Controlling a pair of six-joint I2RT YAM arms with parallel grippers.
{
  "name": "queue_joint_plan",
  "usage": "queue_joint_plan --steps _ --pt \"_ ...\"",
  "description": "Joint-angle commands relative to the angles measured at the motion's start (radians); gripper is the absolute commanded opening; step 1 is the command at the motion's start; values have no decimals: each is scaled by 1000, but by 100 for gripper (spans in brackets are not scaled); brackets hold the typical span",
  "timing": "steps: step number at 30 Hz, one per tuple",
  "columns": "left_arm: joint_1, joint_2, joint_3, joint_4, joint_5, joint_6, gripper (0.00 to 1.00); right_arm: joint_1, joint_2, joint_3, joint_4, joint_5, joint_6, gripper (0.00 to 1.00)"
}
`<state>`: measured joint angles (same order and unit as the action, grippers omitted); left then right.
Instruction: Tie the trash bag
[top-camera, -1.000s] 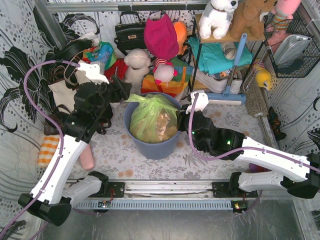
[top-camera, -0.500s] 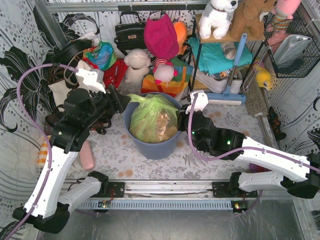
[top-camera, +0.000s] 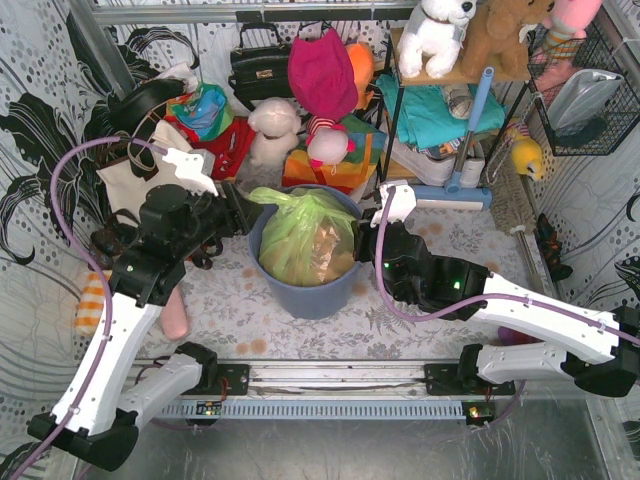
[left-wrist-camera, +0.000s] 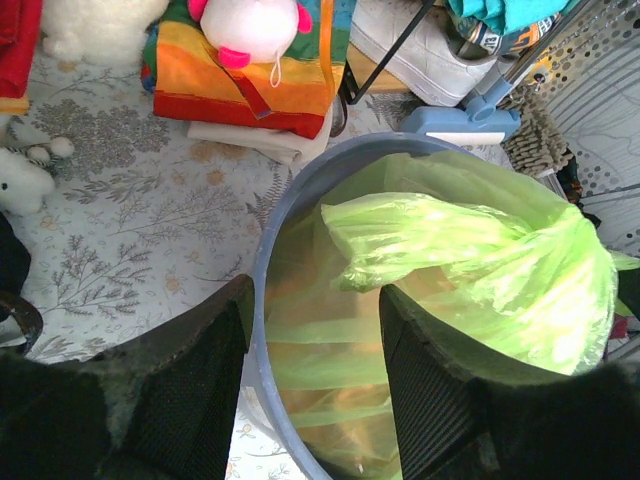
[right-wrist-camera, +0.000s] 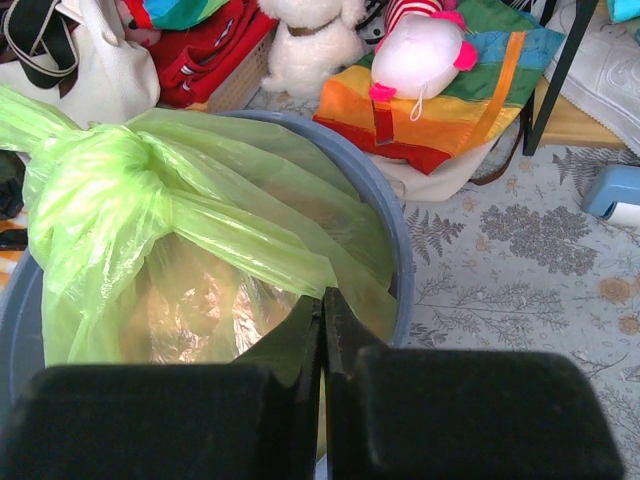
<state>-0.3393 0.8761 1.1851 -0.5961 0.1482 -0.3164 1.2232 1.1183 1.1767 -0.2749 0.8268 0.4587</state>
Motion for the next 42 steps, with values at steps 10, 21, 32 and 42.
queue_joint_plan --steps 10,21,32,42 --pt "6 35 -106 407 103 -120 62 -4 14 28 63 -6 -21 0" --pt "7 110 -179 682 228 -255 64 -4 17 16 85 -9 -29 0" --pt "7 190 -144 806 280 -291 58 -4 21 -2 149 -15 -81 0" --pt "7 241 -112 816 303 -279 35 -5 44 9 141 28 -107 1"
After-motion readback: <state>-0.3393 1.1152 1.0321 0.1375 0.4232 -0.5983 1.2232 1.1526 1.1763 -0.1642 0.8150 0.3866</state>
